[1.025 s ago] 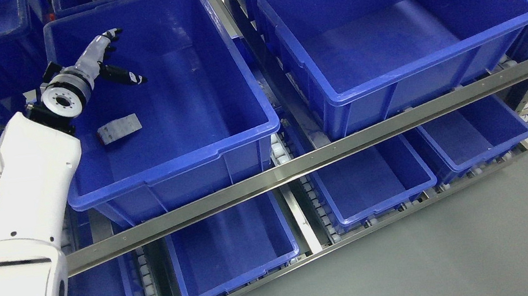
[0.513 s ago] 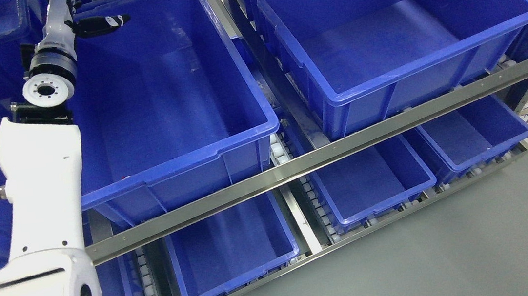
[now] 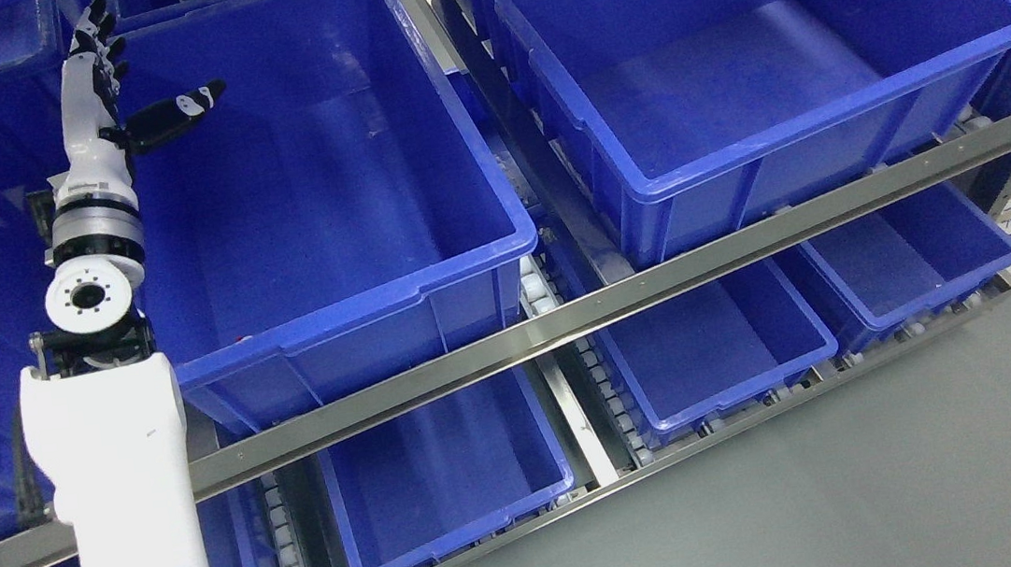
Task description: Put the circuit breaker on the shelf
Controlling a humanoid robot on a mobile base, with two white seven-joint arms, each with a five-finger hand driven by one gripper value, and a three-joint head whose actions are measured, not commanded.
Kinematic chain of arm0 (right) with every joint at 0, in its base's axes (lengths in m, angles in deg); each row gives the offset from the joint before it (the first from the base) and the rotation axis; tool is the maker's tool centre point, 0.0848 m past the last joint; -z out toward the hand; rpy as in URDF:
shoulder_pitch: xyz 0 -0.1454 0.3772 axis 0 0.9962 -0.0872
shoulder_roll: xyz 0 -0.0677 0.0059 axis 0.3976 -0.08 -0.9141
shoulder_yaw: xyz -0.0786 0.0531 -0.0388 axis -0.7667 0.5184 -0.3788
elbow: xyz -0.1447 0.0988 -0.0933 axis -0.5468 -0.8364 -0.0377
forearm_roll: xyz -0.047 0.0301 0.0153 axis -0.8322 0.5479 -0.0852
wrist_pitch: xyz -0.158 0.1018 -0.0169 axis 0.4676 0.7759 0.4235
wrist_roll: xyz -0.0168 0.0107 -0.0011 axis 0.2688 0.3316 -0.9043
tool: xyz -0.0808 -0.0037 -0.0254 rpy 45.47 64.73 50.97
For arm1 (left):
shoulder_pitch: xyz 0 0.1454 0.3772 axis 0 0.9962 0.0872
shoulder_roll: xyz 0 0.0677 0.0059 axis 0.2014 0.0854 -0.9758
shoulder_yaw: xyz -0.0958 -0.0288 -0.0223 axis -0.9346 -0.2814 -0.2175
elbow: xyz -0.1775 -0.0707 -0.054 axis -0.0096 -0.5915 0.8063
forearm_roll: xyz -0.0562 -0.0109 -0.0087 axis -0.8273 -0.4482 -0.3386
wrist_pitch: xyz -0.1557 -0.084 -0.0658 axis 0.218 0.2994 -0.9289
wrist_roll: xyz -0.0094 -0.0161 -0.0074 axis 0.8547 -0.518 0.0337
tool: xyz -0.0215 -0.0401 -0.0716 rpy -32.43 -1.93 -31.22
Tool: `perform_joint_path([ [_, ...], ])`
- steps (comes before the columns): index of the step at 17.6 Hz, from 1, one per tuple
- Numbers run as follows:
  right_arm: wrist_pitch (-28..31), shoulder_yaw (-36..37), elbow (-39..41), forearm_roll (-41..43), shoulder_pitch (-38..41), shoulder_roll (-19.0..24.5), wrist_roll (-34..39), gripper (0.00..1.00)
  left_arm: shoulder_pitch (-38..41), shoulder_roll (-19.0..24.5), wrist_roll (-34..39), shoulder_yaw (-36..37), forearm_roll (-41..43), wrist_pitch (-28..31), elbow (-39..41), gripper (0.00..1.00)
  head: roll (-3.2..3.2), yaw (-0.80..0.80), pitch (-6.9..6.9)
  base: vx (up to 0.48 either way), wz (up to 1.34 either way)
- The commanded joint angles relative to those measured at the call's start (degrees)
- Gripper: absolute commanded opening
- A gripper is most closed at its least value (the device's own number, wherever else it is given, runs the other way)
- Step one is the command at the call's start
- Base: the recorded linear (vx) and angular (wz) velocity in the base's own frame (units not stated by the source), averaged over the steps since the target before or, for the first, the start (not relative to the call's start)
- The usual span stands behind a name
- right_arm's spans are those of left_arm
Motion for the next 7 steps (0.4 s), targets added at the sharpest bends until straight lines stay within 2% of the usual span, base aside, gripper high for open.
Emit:
perform_joint_path([
  [1, 1.79, -1.14, 0.0, -0.03, 0.0, -1.0, -0.22, 1.0, 12.0, -0.9, 0.05, 3.69, -1.09, -0.07, 27.33, 1.0, 0.0, 0.0, 0.0, 0.0, 0.0],
  [7, 1.7, -1.14, 0.0, -0.03, 0.0, -1.0, -0.14, 1.0, 13.07, -0.9, 0.22, 3.35, -1.09, -0.52, 27.43, 1.0, 0.0, 0.0, 0.0, 0.0, 0.0],
])
